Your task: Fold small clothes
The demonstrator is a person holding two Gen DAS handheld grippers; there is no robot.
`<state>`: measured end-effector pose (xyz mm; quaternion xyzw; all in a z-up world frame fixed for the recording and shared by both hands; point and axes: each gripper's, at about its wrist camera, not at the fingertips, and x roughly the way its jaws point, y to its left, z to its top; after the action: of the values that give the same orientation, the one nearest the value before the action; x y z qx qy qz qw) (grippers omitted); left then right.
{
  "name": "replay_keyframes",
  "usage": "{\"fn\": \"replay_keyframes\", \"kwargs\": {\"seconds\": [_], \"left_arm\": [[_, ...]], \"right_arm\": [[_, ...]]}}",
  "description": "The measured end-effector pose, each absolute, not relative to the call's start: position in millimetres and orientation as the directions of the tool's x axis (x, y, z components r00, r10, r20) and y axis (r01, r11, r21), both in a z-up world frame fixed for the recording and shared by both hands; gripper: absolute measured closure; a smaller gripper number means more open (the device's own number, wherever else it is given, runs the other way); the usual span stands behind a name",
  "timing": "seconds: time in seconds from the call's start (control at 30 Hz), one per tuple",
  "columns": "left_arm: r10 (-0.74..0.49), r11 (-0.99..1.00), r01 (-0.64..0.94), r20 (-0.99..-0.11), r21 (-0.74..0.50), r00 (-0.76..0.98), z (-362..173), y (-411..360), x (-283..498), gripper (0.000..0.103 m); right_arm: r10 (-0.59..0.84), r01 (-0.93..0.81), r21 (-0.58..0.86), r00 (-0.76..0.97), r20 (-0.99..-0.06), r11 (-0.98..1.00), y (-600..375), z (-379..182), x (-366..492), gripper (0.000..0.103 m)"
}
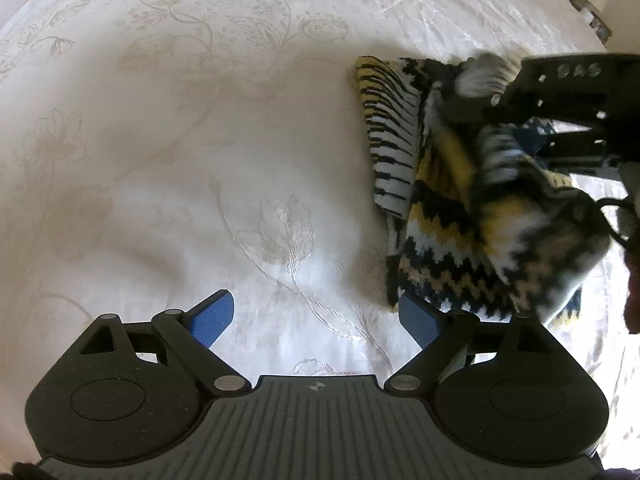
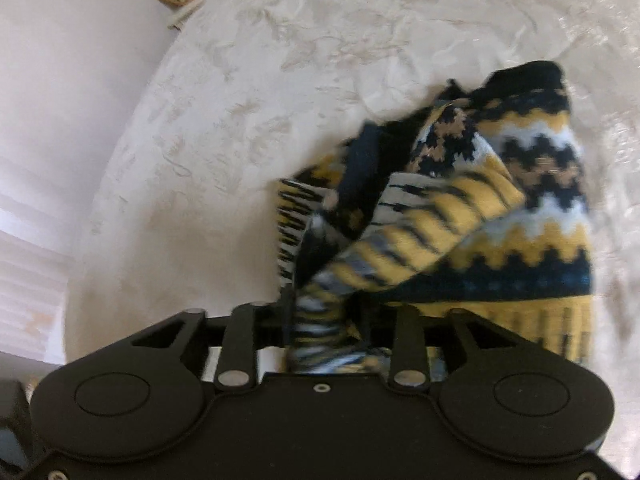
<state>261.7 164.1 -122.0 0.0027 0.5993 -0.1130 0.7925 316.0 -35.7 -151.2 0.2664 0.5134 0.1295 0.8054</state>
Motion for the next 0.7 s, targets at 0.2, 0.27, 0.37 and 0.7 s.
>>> {"fn": "replay_keyframes", "kwargs": {"seconds": [0.2,0.27,0.37,0.7], "left_arm": [[-0.182,0.974,0.181,-0.943,-0.135,0.278,-112,169,265,0.013],[-0.187,0.973,0.185,-0.939,-0.137,0.288,-107,170,267,0.013],[-0.197,0.969,0.203,-0.931,-0.138,0.308,-98,166,274,0.013],[-0.339,0.935,0.215,-0.891,-0.283,0.301,-93,122,323,0.013]], "right_arm": [[0.526,0.027,0.634,0.532,-0.664,0.773,-59,-131,306,0.054],[0.508,0.037,0.628,0.552,-0.661,0.777,-70,-127,298,0.054],[0.472,0.052,0.599,0.562,-0.679,0.799,-87,-125,285,0.052],[0.418,0.068,0.528,0.529,-0.738,0.847,-101,-140,231,0.042]]}}
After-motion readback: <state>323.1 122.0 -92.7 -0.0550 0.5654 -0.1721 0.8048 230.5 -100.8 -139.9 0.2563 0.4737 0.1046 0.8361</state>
